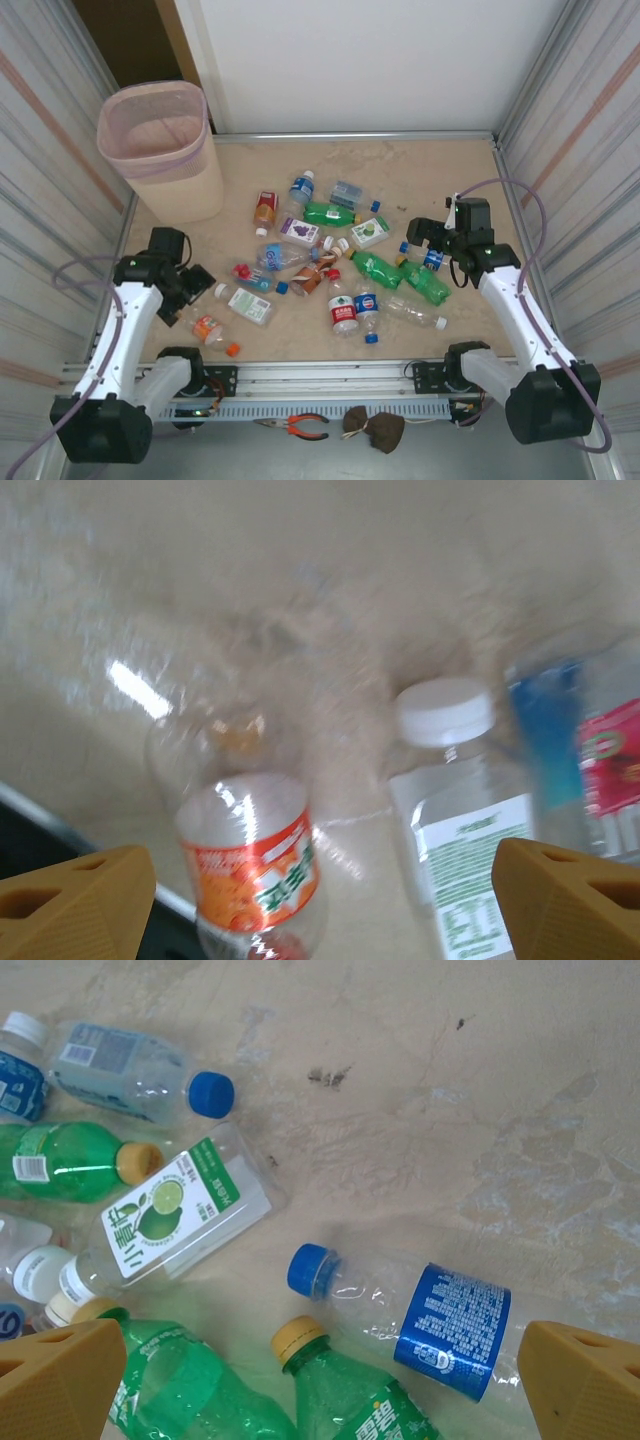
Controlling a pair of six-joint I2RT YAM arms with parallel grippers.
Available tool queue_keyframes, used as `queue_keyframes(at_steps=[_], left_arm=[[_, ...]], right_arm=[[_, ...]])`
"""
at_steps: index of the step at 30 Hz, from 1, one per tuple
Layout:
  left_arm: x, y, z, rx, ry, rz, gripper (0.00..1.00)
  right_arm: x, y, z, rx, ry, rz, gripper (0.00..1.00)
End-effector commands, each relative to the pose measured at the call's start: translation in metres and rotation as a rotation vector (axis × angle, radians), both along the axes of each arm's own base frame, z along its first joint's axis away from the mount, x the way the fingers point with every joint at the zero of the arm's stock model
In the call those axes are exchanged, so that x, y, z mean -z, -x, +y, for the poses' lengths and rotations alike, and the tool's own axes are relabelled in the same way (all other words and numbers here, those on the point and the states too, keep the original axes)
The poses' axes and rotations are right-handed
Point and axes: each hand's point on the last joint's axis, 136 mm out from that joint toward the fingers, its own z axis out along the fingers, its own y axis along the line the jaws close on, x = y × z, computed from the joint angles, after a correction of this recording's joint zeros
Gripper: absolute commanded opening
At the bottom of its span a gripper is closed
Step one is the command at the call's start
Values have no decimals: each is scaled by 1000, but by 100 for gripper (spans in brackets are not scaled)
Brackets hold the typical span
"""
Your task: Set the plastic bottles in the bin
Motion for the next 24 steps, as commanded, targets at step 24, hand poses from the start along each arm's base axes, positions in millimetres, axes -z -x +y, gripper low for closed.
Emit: queue_keyframes(at_steps=[24], left_arm=[[73,41,-11,-225,94,177,77]], right_arm=[[-20,14,4,5,-35,-39,99]])
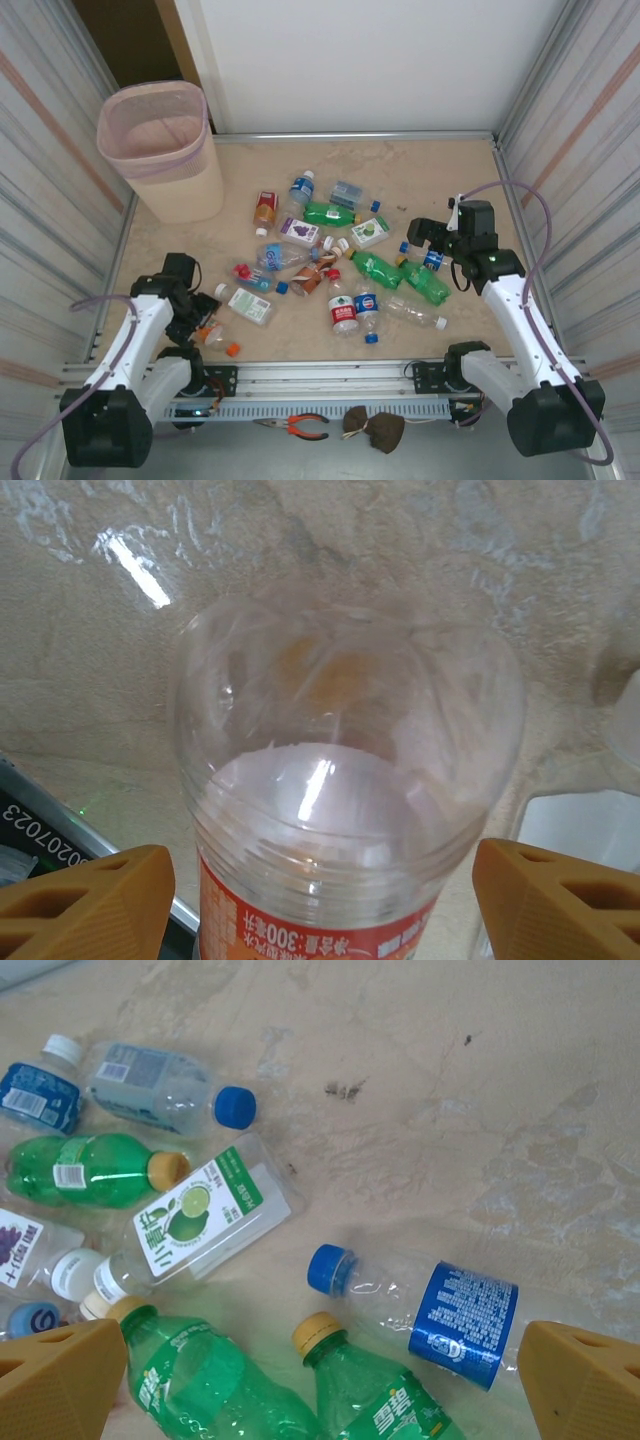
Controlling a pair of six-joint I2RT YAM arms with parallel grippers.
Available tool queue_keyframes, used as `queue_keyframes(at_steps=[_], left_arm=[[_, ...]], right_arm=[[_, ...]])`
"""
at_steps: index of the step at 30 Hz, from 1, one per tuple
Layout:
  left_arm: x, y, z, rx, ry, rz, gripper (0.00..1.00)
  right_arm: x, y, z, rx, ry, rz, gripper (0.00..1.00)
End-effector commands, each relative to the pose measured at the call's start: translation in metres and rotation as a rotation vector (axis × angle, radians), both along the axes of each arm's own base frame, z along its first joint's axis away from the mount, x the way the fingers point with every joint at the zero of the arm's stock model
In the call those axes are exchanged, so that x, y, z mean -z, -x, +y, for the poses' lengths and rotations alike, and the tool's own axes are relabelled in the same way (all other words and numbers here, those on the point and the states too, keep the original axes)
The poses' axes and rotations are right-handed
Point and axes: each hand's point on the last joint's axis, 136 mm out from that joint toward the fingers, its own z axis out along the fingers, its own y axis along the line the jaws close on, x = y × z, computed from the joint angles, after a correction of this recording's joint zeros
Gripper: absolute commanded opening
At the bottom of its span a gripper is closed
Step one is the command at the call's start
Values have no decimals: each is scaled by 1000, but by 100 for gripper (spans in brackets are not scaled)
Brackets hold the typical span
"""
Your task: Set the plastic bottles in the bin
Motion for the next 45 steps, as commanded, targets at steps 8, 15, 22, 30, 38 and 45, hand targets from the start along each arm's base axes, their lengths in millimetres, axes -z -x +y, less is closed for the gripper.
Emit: queue_keyframes(at_steps=[8,15,22,30,38,45], left_arm=[[12,4,1,-25,4,37,73],[13,-1,2,-26,-2,14,67],[13,-3,3,-26,-5,9,63],[-4,-12,3,-18,-5,-42,62],[-48,-40,1,62,-6,-189,61],[-107,-92,-7,267,-23,-435,55]], right_arm=[[-6,10,-1,13,-6,1,99],[-9,11,-3,28,-8,-10,99],[-13,12,-4,31,-3,-18,99],[-18,13,-5,32,2,-36,99],[-28,12,-6,31,11,-56,99],[-43,8,-7,25,26,-83,99]])
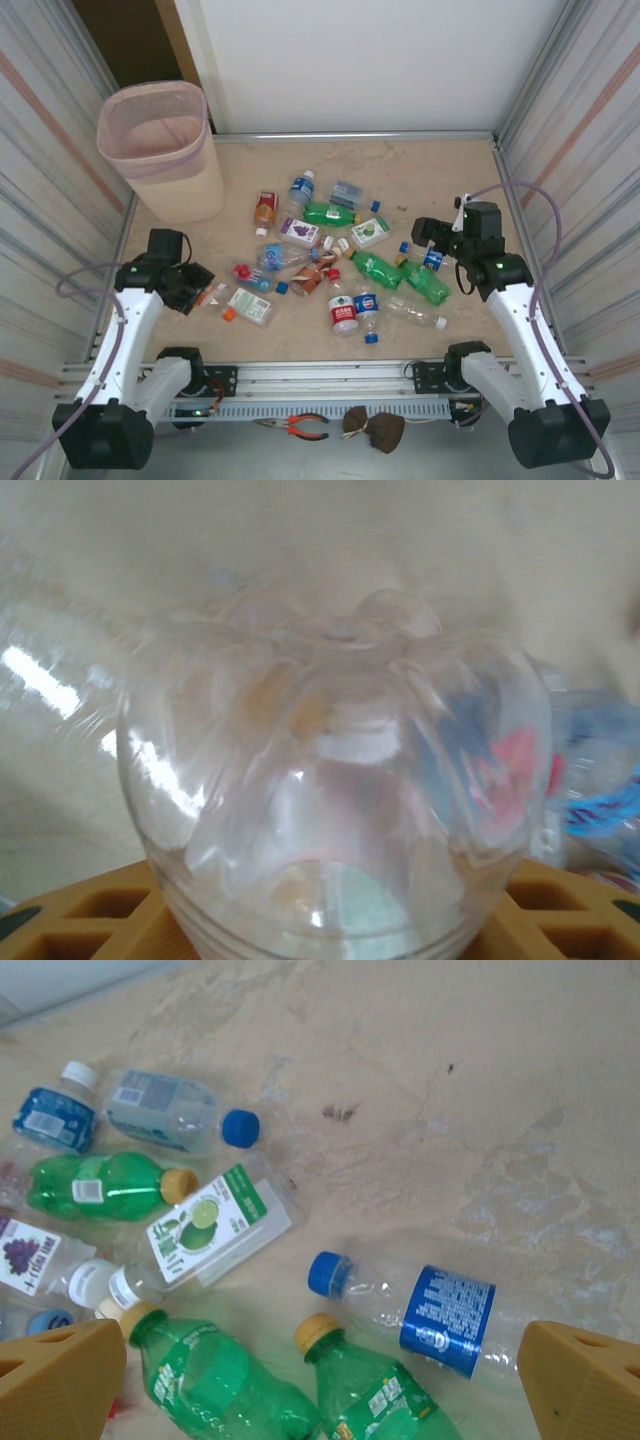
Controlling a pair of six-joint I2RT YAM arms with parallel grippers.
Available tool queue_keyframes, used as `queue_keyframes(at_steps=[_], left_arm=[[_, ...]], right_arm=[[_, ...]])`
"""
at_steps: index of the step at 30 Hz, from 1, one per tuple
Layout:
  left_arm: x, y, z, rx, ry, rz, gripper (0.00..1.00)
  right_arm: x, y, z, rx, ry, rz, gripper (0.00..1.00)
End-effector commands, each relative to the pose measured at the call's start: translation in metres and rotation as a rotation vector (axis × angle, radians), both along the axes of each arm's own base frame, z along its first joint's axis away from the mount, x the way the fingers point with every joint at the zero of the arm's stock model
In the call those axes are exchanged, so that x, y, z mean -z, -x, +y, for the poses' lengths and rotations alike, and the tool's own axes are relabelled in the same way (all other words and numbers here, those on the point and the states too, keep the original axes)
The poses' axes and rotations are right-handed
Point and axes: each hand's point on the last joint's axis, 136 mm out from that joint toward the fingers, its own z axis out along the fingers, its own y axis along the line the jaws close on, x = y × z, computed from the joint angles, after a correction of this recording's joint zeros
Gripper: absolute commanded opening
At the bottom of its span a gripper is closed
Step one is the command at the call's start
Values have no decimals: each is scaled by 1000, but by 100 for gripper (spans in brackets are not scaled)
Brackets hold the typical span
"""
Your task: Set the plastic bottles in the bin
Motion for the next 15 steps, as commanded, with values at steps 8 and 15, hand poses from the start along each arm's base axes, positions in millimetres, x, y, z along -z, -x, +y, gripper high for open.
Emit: queue_keyframes(at_steps=[8,15], left_arm=[[-104,-84,-31,412,-44,-454,54],[-183,-128,-38,560,-159,-686,54]], right_arm=[[-32,-7,0,-17,36,-50,99],[-46,-12,0,-22,44,-77,99]])
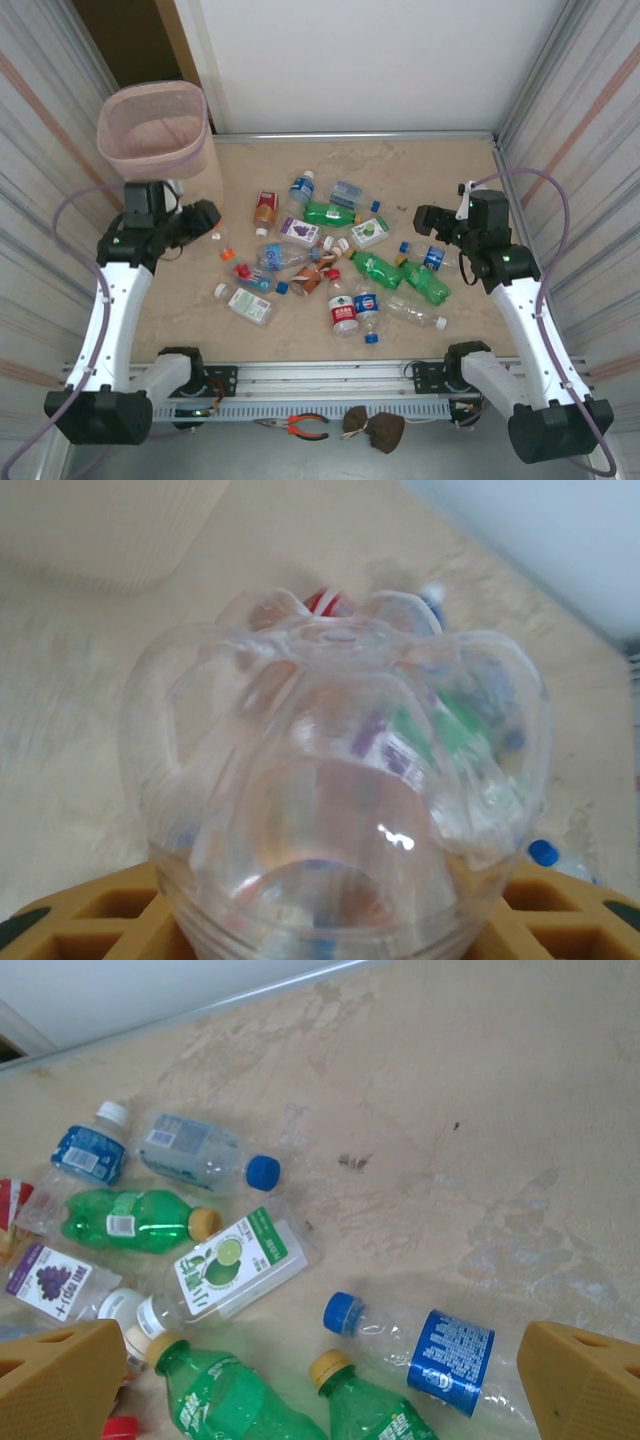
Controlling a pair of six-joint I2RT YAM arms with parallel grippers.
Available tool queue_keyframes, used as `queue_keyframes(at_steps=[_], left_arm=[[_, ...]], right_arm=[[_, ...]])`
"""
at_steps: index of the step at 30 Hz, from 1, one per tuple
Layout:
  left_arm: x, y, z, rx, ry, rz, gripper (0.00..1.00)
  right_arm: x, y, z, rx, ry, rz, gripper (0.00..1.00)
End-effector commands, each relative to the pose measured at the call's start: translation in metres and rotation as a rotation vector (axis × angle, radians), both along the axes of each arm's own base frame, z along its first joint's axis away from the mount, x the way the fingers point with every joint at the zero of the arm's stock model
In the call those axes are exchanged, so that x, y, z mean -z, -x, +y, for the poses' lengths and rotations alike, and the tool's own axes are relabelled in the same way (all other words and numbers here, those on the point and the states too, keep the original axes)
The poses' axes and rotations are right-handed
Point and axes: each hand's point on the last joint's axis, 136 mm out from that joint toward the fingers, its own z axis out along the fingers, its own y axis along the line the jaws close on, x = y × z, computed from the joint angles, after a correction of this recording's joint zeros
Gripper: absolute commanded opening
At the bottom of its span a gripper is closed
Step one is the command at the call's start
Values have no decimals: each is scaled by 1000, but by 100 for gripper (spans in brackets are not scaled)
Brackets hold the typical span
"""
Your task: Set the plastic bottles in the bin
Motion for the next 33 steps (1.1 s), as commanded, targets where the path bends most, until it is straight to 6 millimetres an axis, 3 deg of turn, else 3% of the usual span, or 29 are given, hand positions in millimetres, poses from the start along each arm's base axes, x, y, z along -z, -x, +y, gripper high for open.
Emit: queue_keyframes(at_steps=[1,11,16,20,24,27,33], left_arm=[[-52,-26,-4,104,-88,-196,54],[-174,-91,7,137,-331,-546,53],[-211,-122,27,75,-486,-590,52],[-213,-153,45,32,-603,-542,52],[-202,-183,63,-1,-640,-481,52],[-185,-202,77,-13,-639,-419,51],[-130,-230,95,14,-576,-285,50]], right_arm=[[-12,-2,-1,-6,27,-19,99],[-26,-3,-1,-10,30,-46,99],[-31,-1,-2,-6,33,-50,99],[-34,2,-3,2,28,-58,99],[-35,4,-2,7,16,-60,99],[-36,5,-1,8,9,-57,99],[-32,10,0,17,2,-51,99]])
